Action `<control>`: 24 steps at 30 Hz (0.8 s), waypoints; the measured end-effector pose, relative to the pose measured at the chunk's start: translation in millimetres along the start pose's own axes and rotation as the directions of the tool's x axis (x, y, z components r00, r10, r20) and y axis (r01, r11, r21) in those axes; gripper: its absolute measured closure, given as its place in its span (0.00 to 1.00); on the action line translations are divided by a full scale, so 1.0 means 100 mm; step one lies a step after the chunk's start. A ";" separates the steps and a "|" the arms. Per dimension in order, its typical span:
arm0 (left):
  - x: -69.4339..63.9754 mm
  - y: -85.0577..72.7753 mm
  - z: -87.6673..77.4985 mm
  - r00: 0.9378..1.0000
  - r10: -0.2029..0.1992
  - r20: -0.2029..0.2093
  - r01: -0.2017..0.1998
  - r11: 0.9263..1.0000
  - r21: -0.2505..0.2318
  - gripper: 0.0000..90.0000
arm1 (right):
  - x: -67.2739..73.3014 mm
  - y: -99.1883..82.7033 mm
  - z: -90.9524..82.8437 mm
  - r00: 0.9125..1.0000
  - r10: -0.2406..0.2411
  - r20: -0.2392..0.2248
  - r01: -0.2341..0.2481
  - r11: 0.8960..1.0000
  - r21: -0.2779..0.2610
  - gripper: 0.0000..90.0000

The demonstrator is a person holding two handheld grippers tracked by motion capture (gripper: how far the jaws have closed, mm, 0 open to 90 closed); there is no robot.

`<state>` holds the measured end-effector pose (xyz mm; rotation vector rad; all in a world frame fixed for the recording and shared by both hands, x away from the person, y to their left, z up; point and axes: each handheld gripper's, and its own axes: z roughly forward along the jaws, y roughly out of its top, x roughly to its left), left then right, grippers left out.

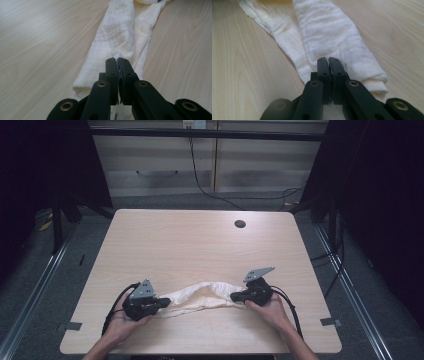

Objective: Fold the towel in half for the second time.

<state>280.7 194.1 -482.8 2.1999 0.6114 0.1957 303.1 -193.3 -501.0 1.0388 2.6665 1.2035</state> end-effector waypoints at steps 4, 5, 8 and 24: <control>0.02 -0.08 0.03 1.000 -0.004 0.017 0.003 0.999 0.041 0.97 | 0.01 0.00 0.00 1.000 -0.017 0.008 0.017 1.000 -0.002 0.98; 0.02 -0.08 0.04 1.000 -0.006 0.017 0.005 0.999 0.042 0.97 | 0.01 0.00 0.00 1.000 -0.016 0.009 0.016 1.000 -0.004 0.98; 0.02 -0.09 0.07 1.000 0.000 0.007 0.000 0.998 0.063 0.97 | 0.01 -0.01 -0.02 1.000 -0.014 0.019 0.014 1.000 -0.007 0.98; -0.06 -0.14 0.06 0.998 0.014 -0.060 -0.011 0.998 0.055 0.97 | 0.13 -0.31 -0.34 0.992 -0.019 0.127 0.022 1.000 -0.021 0.98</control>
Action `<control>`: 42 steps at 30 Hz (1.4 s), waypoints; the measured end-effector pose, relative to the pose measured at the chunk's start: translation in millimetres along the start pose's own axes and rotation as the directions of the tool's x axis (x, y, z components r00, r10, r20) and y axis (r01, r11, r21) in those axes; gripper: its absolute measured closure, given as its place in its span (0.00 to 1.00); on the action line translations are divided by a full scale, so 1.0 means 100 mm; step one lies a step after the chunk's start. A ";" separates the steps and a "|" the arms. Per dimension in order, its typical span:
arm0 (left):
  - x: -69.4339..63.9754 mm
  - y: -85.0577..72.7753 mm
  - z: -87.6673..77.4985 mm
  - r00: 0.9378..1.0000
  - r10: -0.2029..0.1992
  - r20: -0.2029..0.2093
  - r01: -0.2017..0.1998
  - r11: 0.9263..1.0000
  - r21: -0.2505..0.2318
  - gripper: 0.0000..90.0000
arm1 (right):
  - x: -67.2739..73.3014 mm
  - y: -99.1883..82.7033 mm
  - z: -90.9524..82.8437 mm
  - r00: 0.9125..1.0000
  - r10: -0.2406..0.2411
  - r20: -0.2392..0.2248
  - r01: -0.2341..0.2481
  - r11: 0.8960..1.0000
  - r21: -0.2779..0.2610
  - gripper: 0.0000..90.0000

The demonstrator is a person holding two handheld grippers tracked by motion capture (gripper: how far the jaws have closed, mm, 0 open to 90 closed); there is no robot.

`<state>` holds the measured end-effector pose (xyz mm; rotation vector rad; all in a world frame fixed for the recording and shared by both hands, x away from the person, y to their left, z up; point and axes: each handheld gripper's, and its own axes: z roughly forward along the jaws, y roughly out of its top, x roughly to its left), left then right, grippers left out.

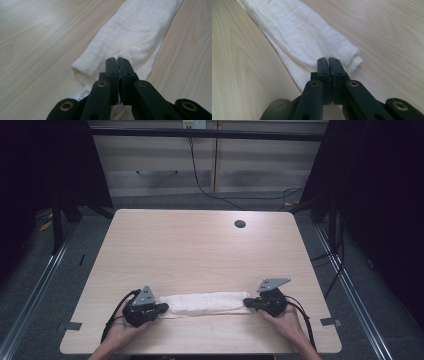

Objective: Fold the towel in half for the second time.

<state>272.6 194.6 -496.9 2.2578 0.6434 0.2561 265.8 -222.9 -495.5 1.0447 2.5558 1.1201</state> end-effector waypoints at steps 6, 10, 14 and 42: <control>0.09 0.06 0.07 1.000 -0.005 -0.026 0.005 1.000 -0.003 0.97 | -0.04 -0.01 0.01 1.000 0.021 0.017 -0.020 1.000 -0.010 0.98; 0.27 0.14 0.17 0.997 -0.058 -0.049 0.058 0.998 -0.008 0.97 | -0.10 0.06 0.09 0.998 0.042 0.038 -0.041 0.999 -0.027 0.98; 0.38 0.16 0.24 0.995 -0.089 -0.045 0.087 0.995 -0.038 0.97 | -0.16 0.13 0.16 0.996 0.064 0.063 -0.062 0.997 -0.036 0.98; 0.50 -0.16 -0.58 0.962 -0.272 0.008 0.270 0.949 -0.162 0.64 | -0.14 0.01 -0.43 0.984 0.179 0.019 -0.168 0.952 -0.256 0.67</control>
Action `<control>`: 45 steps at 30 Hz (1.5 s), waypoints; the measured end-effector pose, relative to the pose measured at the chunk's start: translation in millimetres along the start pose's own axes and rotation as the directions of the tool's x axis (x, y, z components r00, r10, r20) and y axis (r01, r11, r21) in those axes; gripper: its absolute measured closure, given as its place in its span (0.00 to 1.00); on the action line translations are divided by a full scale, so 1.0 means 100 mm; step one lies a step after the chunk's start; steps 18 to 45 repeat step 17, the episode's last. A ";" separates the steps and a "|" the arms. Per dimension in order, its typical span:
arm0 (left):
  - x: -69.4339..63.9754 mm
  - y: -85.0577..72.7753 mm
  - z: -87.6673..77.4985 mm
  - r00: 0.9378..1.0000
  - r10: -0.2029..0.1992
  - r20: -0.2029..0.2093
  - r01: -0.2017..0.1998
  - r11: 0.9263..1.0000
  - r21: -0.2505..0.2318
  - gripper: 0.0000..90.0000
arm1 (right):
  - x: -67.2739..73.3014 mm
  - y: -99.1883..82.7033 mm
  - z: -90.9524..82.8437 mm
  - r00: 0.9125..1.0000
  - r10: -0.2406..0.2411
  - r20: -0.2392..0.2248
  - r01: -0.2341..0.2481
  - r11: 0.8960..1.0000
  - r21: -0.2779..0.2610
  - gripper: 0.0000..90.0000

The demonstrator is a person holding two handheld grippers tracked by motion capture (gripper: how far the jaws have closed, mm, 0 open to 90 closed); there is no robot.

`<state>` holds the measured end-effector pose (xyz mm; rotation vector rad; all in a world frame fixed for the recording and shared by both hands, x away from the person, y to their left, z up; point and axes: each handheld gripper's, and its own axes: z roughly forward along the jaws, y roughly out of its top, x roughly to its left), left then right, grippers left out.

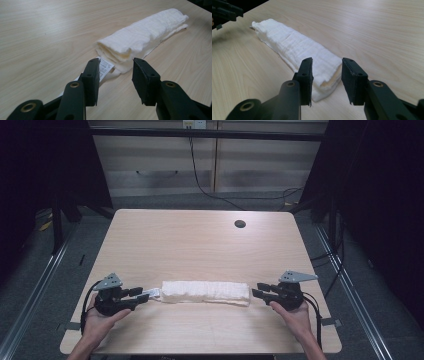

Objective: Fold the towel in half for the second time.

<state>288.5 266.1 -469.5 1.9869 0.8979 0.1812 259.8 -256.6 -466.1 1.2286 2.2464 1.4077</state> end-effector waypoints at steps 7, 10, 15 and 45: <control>0.17 -0.11 -0.10 0.996 -0.065 -0.056 0.065 0.998 -0.004 0.54 | -0.11 -0.11 -0.19 0.998 0.033 0.054 -0.033 0.999 -0.005 0.58; 0.21 -0.17 -0.09 0.992 -0.079 -0.102 0.080 0.997 0.008 0.50 | -0.17 -0.18 -0.26 0.996 0.054 0.076 -0.052 0.998 -0.030 0.55; 0.19 -0.11 -0.09 0.991 -0.075 -0.115 0.072 0.997 -0.030 0.43 | -0.25 -0.19 -0.33 0.990 0.063 0.129 -0.057 0.997 -0.053 0.48; 0.21 -0.12 -0.08 0.988 -0.095 -0.120 0.091 0.995 -0.034 0.40 | -0.27 -0.21 -0.33 0.988 0.069 0.142 -0.061 0.996 -0.058 0.45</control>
